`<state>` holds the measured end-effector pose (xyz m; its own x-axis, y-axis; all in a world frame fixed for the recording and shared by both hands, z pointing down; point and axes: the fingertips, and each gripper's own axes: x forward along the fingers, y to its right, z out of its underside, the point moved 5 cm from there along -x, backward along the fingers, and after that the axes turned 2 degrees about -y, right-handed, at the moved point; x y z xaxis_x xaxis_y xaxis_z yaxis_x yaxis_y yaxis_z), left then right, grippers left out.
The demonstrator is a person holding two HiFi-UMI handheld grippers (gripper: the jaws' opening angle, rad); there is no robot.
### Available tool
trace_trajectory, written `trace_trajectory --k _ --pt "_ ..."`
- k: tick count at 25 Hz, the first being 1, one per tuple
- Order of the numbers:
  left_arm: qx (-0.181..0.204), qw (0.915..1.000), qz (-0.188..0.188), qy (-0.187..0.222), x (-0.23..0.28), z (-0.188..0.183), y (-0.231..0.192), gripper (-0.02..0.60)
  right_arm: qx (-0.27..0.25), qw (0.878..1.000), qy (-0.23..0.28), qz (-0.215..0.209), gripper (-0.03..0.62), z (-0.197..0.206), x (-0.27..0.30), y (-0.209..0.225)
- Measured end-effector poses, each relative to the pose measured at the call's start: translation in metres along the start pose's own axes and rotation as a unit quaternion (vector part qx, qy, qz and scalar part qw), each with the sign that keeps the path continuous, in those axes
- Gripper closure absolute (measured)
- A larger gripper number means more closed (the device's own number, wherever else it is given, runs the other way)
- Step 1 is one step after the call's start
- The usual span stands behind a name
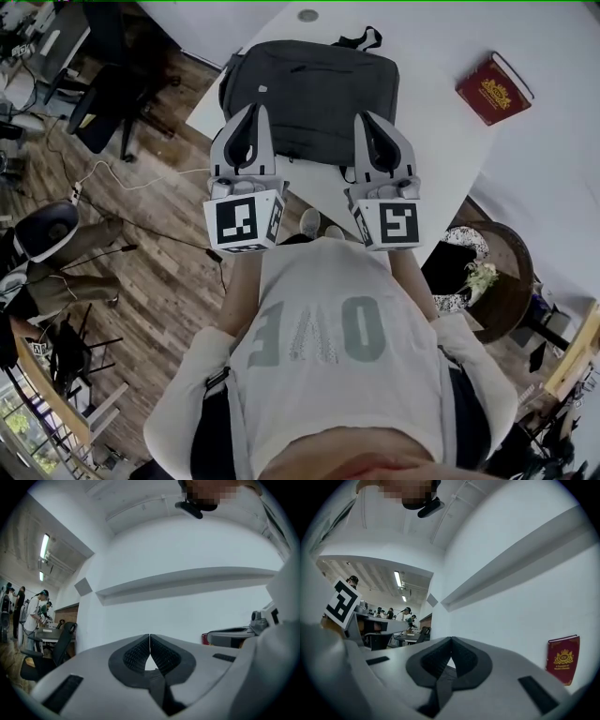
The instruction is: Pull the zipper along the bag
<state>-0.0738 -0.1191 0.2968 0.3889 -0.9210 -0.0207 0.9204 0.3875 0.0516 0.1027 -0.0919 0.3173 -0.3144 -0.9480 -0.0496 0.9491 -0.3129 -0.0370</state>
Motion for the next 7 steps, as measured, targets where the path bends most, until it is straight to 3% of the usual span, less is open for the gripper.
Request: trace_trajectory --k 7 --pt "-0.009 0.9999 -0.003 -0.006 0.0004 0.0034 -0.0081 0.554 0.001 1.000 -0.011 0.002 0.566 0.0056 0.0021 0.0006"
